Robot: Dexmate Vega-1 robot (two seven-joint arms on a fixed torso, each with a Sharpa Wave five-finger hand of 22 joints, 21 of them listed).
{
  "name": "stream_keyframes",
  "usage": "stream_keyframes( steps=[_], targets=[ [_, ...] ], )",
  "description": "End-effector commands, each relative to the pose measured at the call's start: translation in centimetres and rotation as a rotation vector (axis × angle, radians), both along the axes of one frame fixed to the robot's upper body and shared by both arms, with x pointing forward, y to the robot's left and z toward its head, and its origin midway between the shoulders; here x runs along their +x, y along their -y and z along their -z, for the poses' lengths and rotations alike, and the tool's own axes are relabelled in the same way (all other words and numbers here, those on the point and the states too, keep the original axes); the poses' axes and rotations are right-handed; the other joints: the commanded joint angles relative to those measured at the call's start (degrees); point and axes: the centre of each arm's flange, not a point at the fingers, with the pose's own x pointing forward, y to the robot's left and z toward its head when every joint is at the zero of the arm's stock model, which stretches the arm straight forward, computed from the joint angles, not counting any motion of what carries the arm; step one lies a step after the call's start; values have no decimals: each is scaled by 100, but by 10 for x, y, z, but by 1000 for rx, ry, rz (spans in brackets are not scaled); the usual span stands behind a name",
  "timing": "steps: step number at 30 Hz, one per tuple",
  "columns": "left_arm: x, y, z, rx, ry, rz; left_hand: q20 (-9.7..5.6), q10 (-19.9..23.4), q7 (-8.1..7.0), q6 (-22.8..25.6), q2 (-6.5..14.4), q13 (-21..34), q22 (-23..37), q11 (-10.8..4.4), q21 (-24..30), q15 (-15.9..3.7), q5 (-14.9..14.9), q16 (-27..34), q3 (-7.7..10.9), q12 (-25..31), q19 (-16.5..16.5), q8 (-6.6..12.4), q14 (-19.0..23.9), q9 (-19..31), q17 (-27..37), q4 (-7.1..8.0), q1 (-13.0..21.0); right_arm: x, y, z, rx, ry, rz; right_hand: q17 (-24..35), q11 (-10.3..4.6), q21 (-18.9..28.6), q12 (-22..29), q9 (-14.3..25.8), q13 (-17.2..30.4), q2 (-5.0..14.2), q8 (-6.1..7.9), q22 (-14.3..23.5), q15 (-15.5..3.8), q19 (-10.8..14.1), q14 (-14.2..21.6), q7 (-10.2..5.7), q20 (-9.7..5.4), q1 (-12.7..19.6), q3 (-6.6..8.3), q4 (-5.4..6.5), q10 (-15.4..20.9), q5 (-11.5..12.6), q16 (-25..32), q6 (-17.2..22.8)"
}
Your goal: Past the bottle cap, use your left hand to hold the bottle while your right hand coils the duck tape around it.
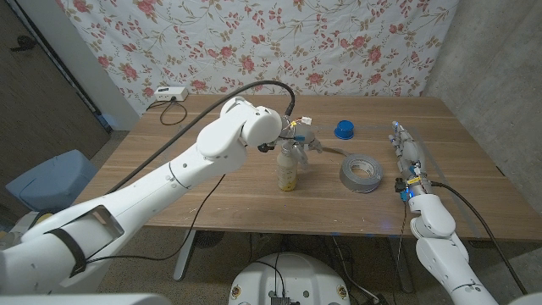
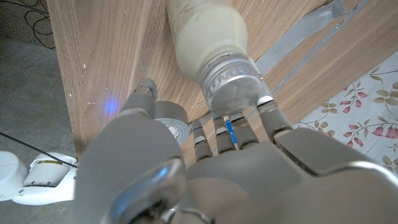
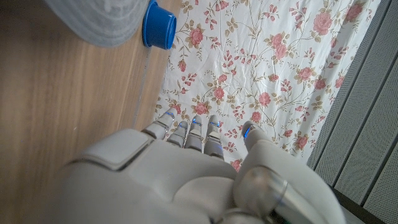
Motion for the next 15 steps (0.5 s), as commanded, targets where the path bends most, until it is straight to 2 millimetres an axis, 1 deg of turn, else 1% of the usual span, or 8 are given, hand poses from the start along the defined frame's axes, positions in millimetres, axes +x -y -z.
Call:
stream_keyframes(
  steps=[1,3,4,6,10,11,13,15],
  targets=[
    [-5,1,14,65,122,-73,-16,-40,-48,-124,-49,35,2,12,30,85,-41,-19,-64,-7,101,-36,-3,15,20,20,16,1,3,2,5,-4,4,17,-16,15,36,24,24,14,25,25,21,67,3,22,10,-22,-2,-1,45,21,29,47],
    [-4,0,18,69,119,-80,-11,-64,-37,-135,-54,42,1,31,25,113,-44,-30,-80,-14,100,-38,-22,16,23,33,0,1,3,1,4,-3,4,18,-22,15,35,24,24,15,24,25,24,69,2,22,9,-25,-3,1,44,21,29,47],
    [-4,0,20,69,121,-79,-14,-73,-41,-141,-54,46,1,33,24,112,-44,-37,-84,-16,103,-40,-32,17,24,37,-2,0,3,1,3,-3,6,17,-48,14,31,24,25,15,23,25,27,67,4,22,9,-24,-3,-1,39,21,28,47],
    [-4,-1,23,75,129,-87,-3,-127,-37,-185,-60,55,0,83,16,129,-45,-54,-99,-35,100,-54,-60,19,26,45,-6,0,3,1,4,-1,4,18,-41,15,31,24,25,14,23,25,28,70,5,26,8,-29,-4,1,42,21,27,49],
    [-2,-3,29,71,135,-87,20,-148,-64,-220,-113,73,-3,93,10,188,-49,-71,-149,-40,124,-60,-69,22,26,57,-33,-1,2,-1,-1,-2,8,17,-36,15,32,24,25,13,23,25,37,75,14,28,14,-31,-3,-1,52,22,28,52],
    [-1,-4,30,71,137,-84,25,-194,-102,-334,-118,84,-4,112,5,195,-45,-81,-163,-54,134,-99,-72,23,29,63,-30,-1,2,-1,-2,-2,9,17,-30,15,33,24,25,12,22,25,37,74,14,31,12,-31,-3,-2,54,22,27,52],
    [-1,-5,31,60,140,-67,18,-209,-139,-371,-122,94,-4,120,11,205,-40,-81,-172,-57,171,-105,-53,24,29,63,-19,-1,2,-1,-3,-5,11,16,-25,16,34,24,25,10,23,25,43,77,15,28,15,-30,-3,-4,61,23,26,56],
    [-2,-7,32,36,136,-44,-7,-193,-200,-377,-106,116,-5,108,52,196,-30,-54,-171,-40,320,-86,58,29,32,51,38,-1,1,-2,-7,-6,13,17,-19,15,35,24,25,7,24,25,45,75,15,26,17,-36,-6,-2,66,22,25,60]
  ],
)
